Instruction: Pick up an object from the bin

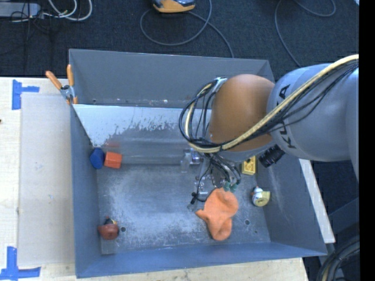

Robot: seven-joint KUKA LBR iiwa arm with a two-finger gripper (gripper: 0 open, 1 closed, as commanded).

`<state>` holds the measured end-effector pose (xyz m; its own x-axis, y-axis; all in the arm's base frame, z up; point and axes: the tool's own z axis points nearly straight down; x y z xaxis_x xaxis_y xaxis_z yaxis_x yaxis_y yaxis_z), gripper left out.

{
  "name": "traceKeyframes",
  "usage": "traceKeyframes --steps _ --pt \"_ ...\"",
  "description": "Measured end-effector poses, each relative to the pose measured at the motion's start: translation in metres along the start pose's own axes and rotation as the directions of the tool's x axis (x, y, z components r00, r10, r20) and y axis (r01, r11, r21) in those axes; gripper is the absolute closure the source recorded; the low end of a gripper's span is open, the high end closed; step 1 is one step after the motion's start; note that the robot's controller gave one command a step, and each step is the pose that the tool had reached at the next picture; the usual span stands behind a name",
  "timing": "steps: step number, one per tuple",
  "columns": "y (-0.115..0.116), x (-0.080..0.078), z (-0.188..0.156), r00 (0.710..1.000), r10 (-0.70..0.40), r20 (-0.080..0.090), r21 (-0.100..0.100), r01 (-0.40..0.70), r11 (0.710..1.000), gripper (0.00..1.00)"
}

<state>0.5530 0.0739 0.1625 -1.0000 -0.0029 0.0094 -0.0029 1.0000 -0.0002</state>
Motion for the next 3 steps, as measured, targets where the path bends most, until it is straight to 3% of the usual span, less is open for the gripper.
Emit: traceKeyframes --steps 1,2,3 --pt "0.000 -0.002 -0.004 1.000 0.002 0.007 -0.001 -0.002 1.000 0.00" --pt "-0.030 0.015 0.010 0.998 -0.069 0.008 -0.002 0.069 0.998 0.00" --pt "-0.095 0.038 0.026 0.997 -0.082 0.004 0.000 0.082 0.997 0.00"
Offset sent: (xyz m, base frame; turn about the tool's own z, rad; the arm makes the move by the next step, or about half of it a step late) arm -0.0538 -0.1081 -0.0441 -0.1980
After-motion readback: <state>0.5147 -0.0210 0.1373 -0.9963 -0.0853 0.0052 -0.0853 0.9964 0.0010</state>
